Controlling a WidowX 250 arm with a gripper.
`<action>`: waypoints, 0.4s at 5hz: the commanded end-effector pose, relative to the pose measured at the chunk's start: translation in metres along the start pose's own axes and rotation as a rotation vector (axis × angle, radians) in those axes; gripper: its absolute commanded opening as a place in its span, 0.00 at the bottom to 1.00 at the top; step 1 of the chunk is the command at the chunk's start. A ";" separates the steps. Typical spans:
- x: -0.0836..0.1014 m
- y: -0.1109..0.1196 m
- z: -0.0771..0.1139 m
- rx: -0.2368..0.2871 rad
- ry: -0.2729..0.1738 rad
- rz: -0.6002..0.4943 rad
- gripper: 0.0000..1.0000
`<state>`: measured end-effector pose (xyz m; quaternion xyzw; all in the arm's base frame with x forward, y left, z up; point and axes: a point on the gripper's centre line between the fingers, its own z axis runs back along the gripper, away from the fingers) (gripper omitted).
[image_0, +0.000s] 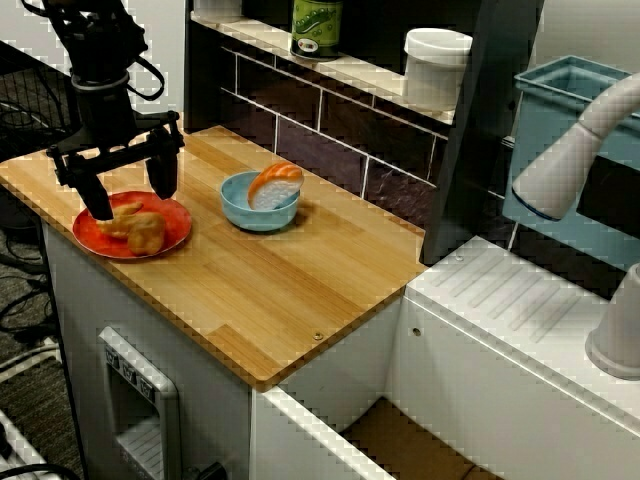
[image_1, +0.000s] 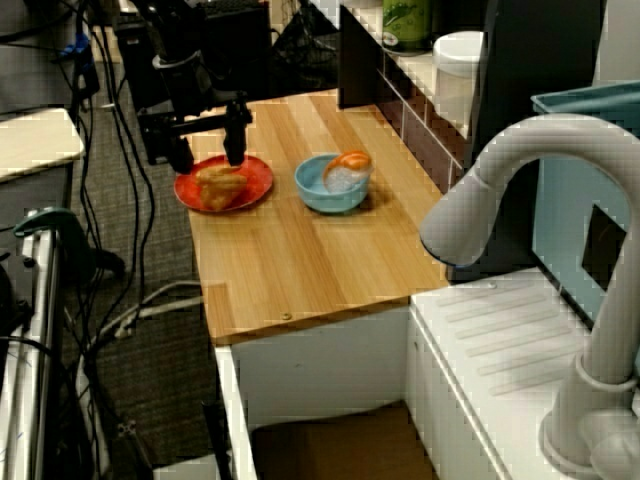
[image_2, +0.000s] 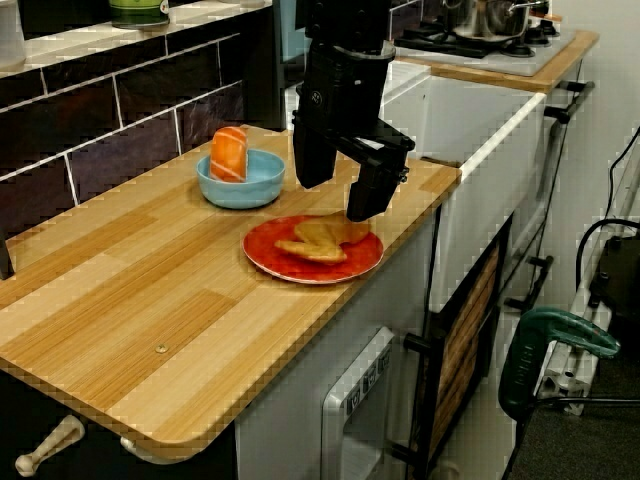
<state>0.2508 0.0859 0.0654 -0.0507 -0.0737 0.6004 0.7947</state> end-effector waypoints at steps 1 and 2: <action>0.002 -0.010 0.007 -0.045 -0.042 -0.003 1.00; 0.002 -0.012 -0.003 -0.032 -0.046 0.004 1.00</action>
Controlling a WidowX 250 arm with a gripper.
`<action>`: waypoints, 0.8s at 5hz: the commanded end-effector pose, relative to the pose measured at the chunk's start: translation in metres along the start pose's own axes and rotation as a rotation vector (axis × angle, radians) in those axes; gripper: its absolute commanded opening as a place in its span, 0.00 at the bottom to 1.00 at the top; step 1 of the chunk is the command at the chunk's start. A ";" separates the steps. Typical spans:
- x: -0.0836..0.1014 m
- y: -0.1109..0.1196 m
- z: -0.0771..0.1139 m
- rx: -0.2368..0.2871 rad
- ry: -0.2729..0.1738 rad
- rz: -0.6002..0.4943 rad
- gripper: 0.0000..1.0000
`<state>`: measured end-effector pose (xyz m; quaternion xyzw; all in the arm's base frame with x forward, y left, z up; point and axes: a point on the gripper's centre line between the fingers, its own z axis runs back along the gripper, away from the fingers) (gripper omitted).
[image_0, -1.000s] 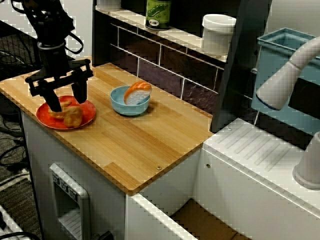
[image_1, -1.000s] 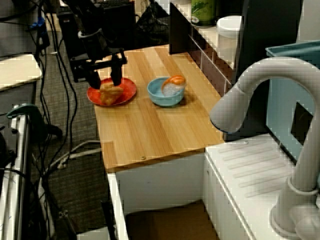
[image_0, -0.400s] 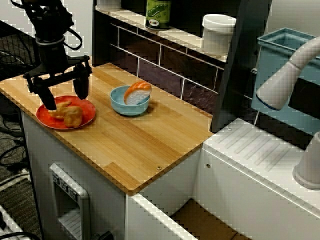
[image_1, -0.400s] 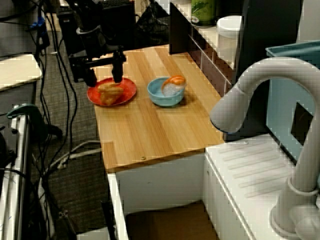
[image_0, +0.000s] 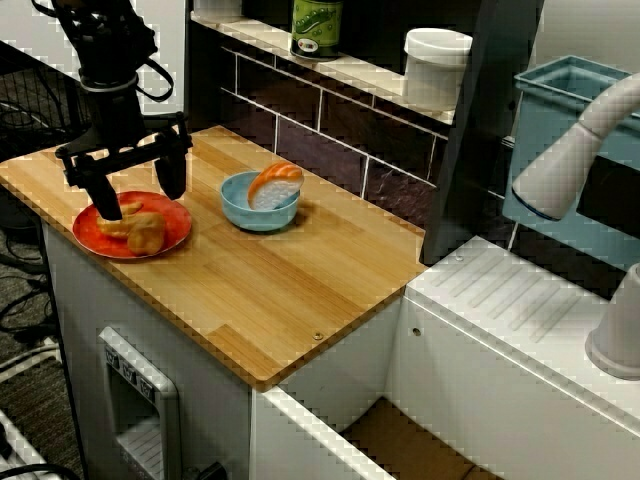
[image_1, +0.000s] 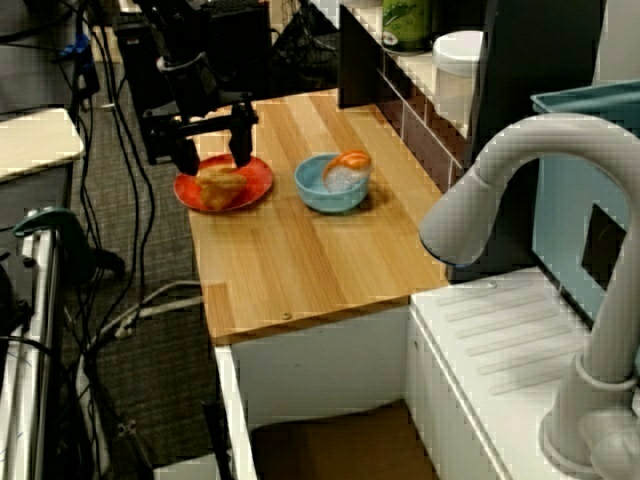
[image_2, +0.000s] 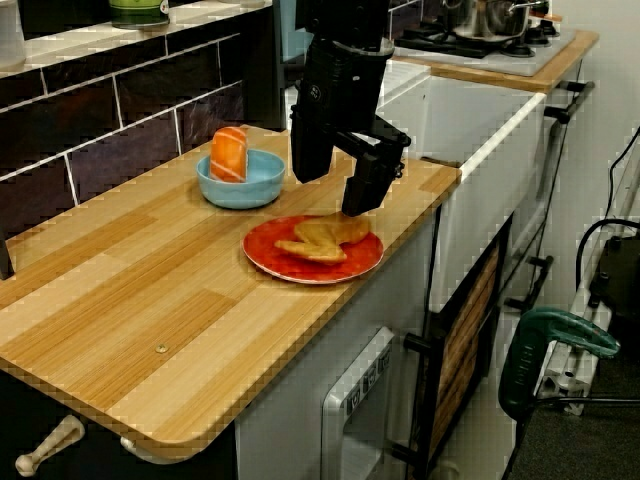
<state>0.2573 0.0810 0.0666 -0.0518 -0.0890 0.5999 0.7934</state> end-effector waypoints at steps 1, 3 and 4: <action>0.004 -0.006 -0.008 -0.002 -0.028 0.008 1.00; 0.002 -0.004 -0.020 0.032 -0.028 -0.017 1.00; 0.001 -0.001 -0.023 0.042 -0.021 -0.028 1.00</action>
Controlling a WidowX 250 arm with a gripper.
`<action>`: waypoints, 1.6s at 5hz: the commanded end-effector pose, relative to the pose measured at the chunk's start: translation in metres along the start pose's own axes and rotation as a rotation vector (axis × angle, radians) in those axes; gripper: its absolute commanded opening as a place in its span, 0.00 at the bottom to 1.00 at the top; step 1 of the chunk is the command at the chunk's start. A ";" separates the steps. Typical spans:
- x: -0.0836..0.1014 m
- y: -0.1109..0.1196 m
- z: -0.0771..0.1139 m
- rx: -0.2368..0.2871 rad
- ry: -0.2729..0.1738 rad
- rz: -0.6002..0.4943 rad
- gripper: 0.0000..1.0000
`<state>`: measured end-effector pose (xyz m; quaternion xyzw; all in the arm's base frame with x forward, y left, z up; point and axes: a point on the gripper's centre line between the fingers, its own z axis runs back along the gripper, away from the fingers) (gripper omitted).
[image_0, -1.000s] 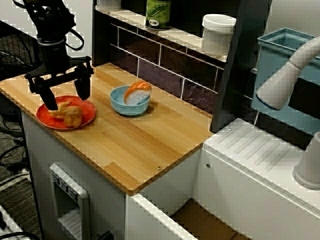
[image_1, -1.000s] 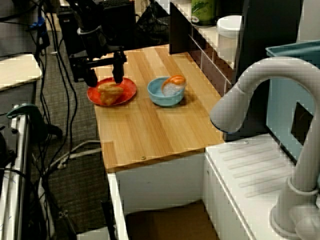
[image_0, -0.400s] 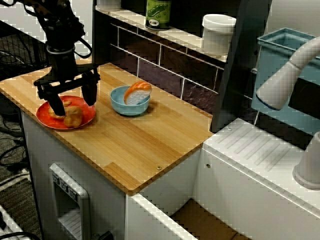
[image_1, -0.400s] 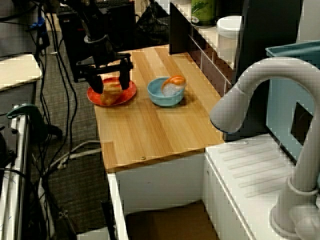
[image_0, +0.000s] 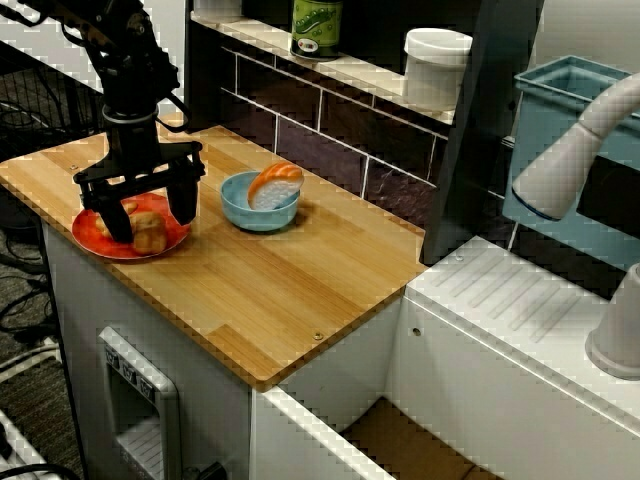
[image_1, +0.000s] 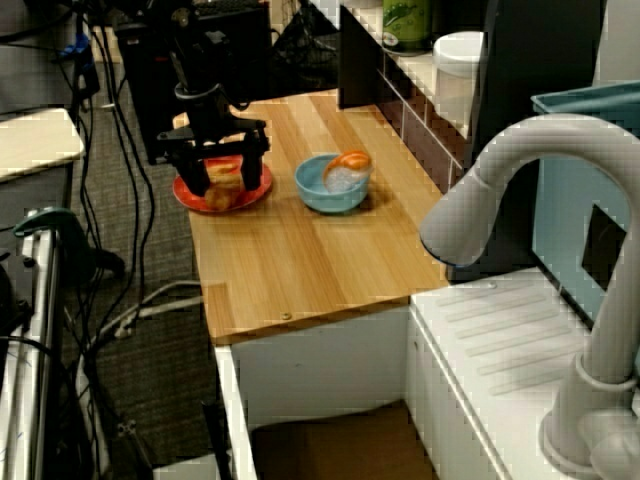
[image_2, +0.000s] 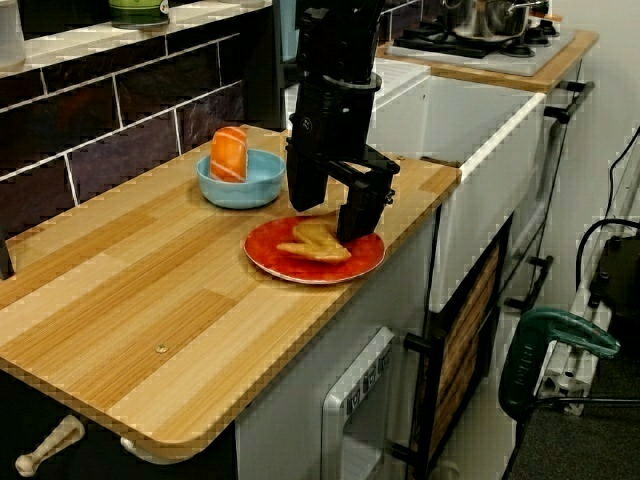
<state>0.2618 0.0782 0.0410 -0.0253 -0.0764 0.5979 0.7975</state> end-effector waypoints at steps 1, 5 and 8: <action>0.002 0.003 -0.002 -0.007 -0.010 -0.019 1.00; 0.004 0.006 -0.003 -0.019 -0.009 -0.010 0.00; 0.013 0.001 0.019 -0.056 0.033 -0.045 0.00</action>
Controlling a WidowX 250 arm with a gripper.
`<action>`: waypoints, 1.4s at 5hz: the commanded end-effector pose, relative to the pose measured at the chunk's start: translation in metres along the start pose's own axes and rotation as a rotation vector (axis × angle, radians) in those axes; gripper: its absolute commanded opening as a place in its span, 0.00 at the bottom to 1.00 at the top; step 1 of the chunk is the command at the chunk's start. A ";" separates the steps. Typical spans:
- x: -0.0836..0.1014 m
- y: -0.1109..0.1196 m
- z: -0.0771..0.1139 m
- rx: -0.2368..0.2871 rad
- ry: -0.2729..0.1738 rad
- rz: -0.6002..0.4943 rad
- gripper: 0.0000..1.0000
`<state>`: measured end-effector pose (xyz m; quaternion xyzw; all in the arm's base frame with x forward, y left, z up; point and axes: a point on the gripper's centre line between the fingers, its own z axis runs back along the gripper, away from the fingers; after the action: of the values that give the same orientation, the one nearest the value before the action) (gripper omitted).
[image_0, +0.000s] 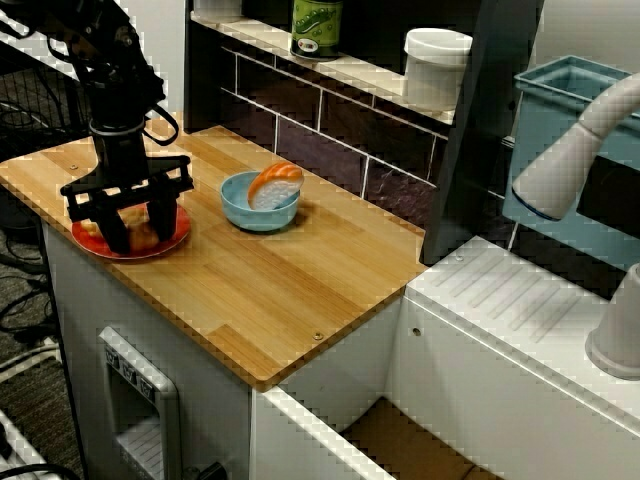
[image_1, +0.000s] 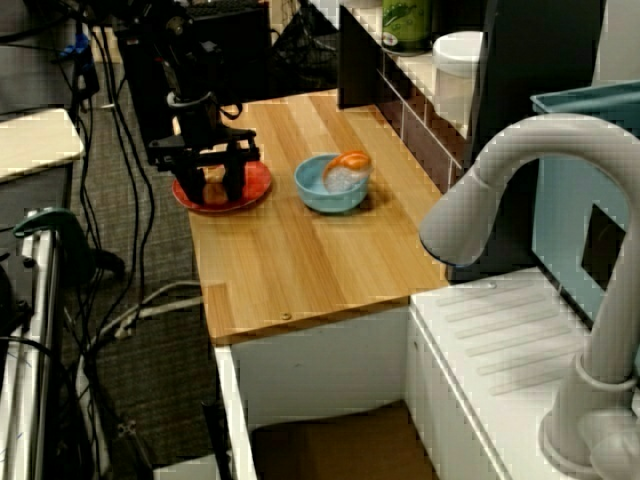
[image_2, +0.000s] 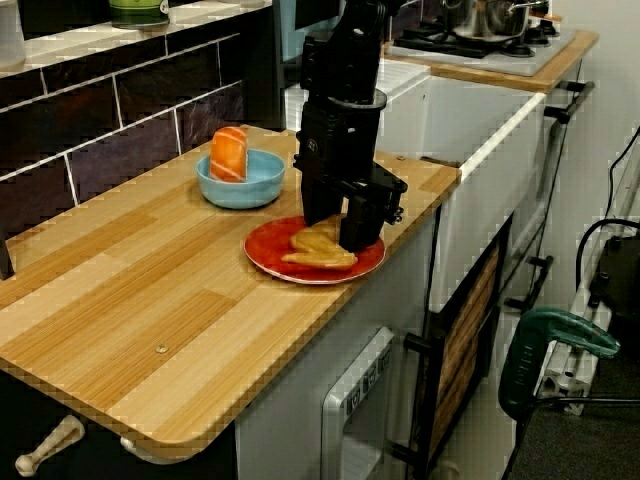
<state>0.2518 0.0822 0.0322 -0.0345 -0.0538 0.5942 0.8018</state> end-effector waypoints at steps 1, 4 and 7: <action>0.010 -0.019 0.040 -0.082 0.037 -0.122 0.00; -0.041 -0.053 0.043 -0.071 -0.092 -0.631 0.00; -0.078 -0.073 0.036 -0.036 -0.137 -0.847 0.00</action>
<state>0.2899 -0.0142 0.0626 0.0214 -0.1052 0.2143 0.9708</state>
